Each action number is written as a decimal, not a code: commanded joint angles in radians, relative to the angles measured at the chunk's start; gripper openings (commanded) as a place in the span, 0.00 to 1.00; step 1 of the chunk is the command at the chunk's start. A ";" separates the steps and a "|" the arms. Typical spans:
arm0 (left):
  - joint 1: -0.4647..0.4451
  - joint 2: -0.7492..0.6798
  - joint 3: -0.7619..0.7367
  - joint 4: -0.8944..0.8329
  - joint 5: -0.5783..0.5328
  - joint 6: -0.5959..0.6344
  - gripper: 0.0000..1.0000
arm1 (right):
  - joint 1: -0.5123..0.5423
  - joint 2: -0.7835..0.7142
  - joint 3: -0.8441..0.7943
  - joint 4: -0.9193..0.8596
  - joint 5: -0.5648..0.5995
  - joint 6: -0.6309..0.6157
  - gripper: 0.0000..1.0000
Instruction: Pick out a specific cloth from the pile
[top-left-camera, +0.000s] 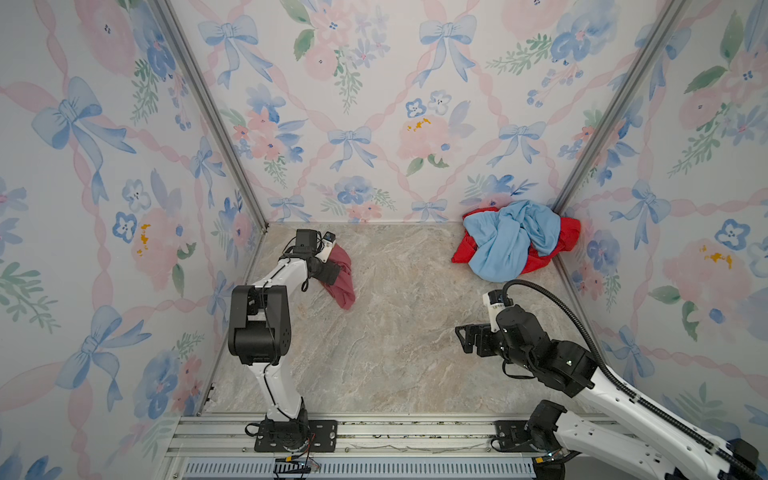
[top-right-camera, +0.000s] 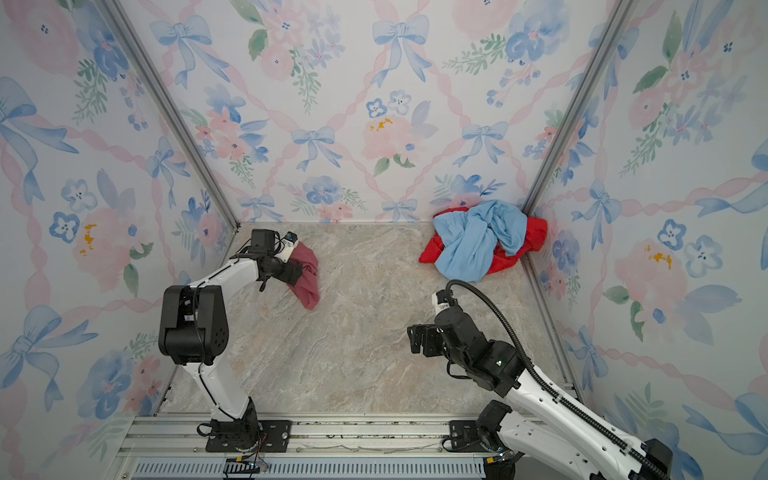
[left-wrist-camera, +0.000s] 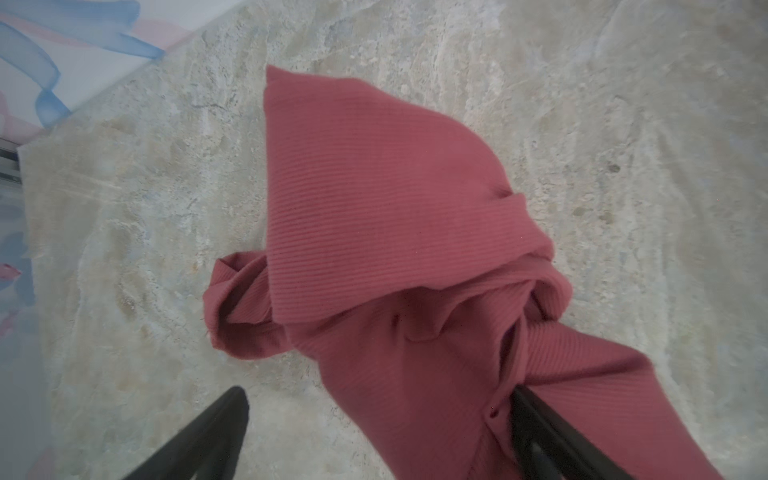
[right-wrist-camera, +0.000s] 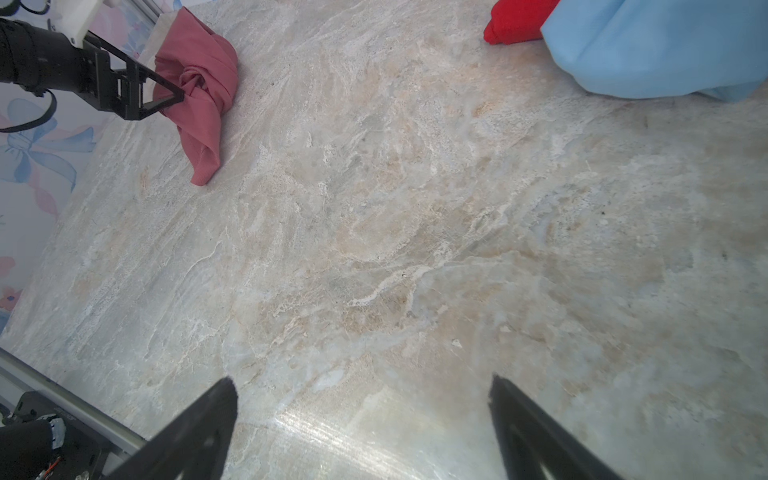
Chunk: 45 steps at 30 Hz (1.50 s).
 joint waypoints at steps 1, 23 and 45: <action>0.002 0.078 0.045 0.025 0.056 -0.030 0.98 | 0.018 -0.002 0.022 0.001 0.002 0.013 0.97; -0.049 0.366 0.264 -0.226 0.159 -0.126 0.01 | 0.018 -0.116 0.053 -0.137 0.064 0.008 0.97; -0.011 -0.213 -0.228 0.564 -0.147 -0.401 0.00 | 0.028 -0.093 0.039 -0.083 0.044 0.022 0.97</action>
